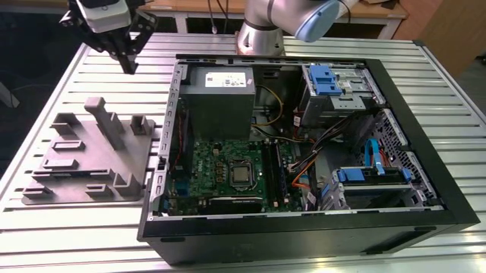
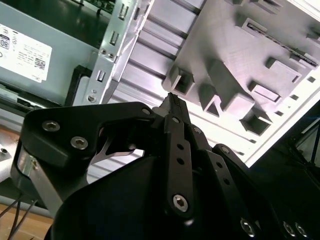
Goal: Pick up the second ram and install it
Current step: 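Reach for the second ram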
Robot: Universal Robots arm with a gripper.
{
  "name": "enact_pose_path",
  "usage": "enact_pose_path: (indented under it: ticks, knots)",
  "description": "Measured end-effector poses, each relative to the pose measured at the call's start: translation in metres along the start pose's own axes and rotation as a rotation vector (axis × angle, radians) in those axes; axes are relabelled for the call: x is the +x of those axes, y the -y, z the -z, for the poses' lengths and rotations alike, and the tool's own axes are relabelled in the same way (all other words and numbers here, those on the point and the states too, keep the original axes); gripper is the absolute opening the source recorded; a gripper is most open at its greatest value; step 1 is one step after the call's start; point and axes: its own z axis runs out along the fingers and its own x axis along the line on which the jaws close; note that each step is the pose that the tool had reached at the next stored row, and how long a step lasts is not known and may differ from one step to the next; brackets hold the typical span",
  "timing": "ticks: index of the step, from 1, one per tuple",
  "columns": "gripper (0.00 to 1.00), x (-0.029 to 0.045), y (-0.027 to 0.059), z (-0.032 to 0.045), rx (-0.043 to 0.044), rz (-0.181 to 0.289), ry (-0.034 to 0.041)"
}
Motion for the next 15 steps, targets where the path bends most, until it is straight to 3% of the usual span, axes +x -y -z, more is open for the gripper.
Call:
enact_pose_path:
  ticks: [15]
  knots:
    - [0.10, 0.0296, 0.0135, -0.0067, -0.0001, 0.000, 0.0001]
